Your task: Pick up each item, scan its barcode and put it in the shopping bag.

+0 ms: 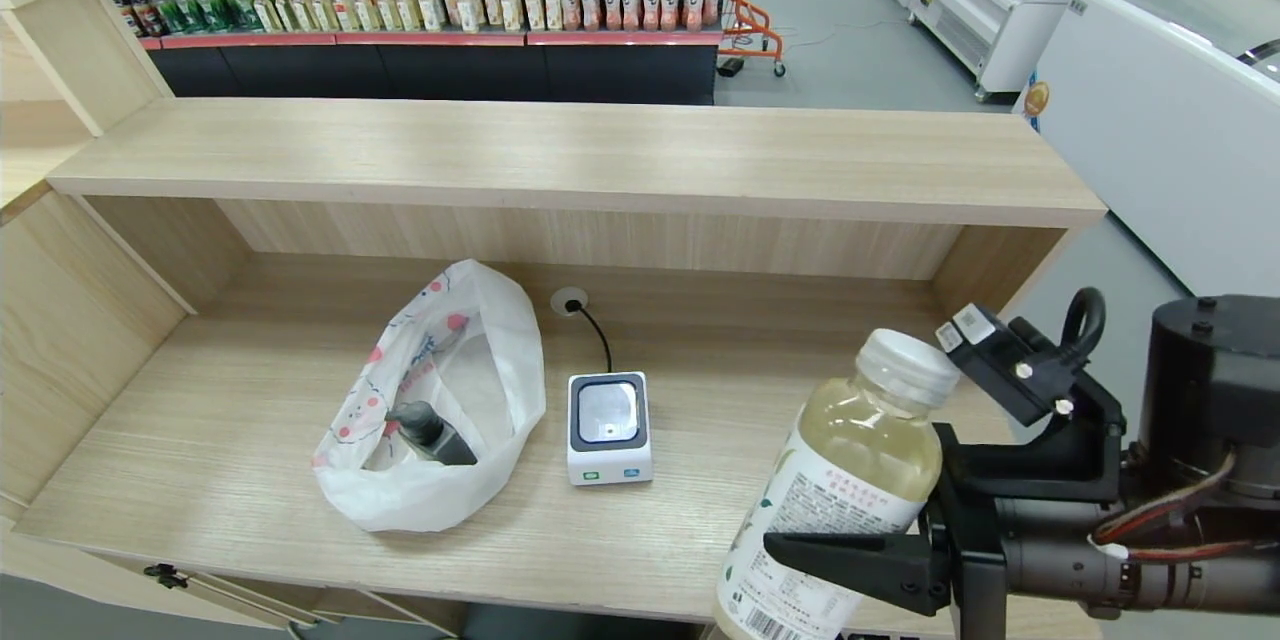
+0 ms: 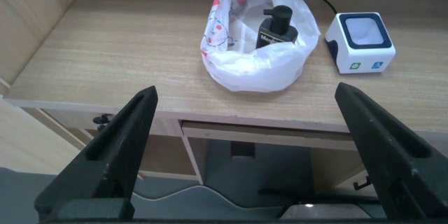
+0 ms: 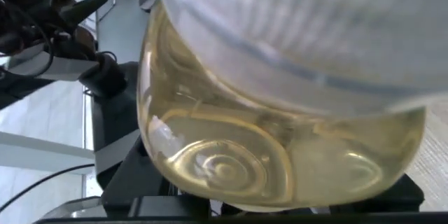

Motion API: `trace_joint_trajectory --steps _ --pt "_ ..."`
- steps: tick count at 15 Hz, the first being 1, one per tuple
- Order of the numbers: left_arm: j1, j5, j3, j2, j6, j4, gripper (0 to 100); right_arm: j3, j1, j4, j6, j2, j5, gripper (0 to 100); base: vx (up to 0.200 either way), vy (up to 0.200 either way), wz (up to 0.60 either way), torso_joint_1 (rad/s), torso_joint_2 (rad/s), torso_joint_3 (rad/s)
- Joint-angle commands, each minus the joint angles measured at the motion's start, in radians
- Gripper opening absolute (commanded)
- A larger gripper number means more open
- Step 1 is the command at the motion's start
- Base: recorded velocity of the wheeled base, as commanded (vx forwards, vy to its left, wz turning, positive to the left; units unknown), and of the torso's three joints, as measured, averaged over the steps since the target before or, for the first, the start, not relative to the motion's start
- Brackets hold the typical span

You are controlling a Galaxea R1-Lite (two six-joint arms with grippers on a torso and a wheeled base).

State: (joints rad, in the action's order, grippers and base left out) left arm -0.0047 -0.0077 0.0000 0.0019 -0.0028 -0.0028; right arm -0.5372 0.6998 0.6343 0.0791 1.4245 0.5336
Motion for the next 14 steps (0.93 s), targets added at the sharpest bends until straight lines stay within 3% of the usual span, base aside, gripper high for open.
trace_joint_trajectory --steps 1,5,14 --pt "0.000 0.000 0.000 0.000 0.000 0.000 100 -0.029 0.006 -0.011 0.030 -0.010 0.000 0 0.000 0.000 0.00 0.000 0.00 0.000" --pt "0.000 0.000 0.000 0.000 0.000 0.000 100 -0.073 -0.003 -0.028 0.157 0.005 -0.018 0 0.000 0.000 0.00 0.000 0.00 0.000" --pt "0.000 0.000 0.000 0.000 0.000 0.000 100 -0.058 -0.020 -0.064 0.166 0.005 -0.015 0 0.000 0.000 0.00 0.000 0.00 0.000"
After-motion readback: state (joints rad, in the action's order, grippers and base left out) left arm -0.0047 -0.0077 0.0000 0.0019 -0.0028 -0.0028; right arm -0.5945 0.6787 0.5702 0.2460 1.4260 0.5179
